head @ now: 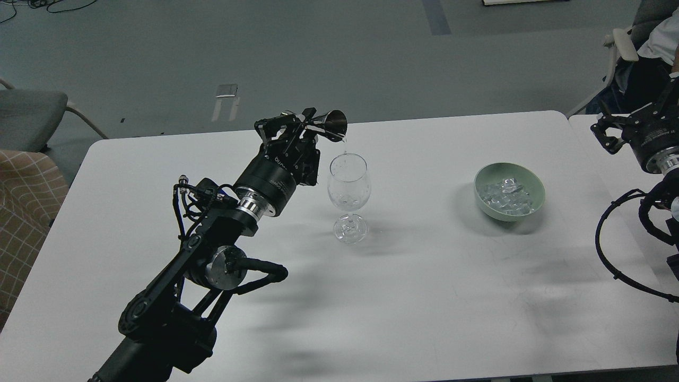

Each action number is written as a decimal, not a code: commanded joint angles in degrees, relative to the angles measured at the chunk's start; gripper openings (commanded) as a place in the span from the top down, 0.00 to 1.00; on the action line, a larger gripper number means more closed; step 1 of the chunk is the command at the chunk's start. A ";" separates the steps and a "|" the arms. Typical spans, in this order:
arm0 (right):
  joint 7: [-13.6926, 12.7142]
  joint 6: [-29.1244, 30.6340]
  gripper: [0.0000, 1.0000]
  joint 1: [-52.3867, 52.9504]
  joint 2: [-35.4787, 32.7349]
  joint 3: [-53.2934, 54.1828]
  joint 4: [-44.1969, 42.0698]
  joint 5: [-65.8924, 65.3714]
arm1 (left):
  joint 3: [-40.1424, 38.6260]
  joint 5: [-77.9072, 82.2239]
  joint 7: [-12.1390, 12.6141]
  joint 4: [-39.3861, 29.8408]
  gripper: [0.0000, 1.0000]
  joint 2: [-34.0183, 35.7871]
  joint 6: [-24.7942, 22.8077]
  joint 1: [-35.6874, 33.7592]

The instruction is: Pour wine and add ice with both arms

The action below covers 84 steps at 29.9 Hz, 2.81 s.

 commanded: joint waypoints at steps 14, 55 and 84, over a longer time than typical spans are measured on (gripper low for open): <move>0.00 0.00 0.00 0.00 -0.01 0.00 0.13 0.00 | 0.09 3.99 -0.17 0.09 0.98 0.38 -0.92 0.13; 0.09 0.00 0.00 -0.35 -0.53 0.09 0.93 0.09 | 2.90 12.16 -2.72 2.20 0.98 2.23 -2.06 -1.19; 0.09 0.00 0.00 -0.44 -0.80 0.09 1.01 0.09 | 4.13 21.04 -4.04 2.37 0.98 4.07 -2.15 -1.81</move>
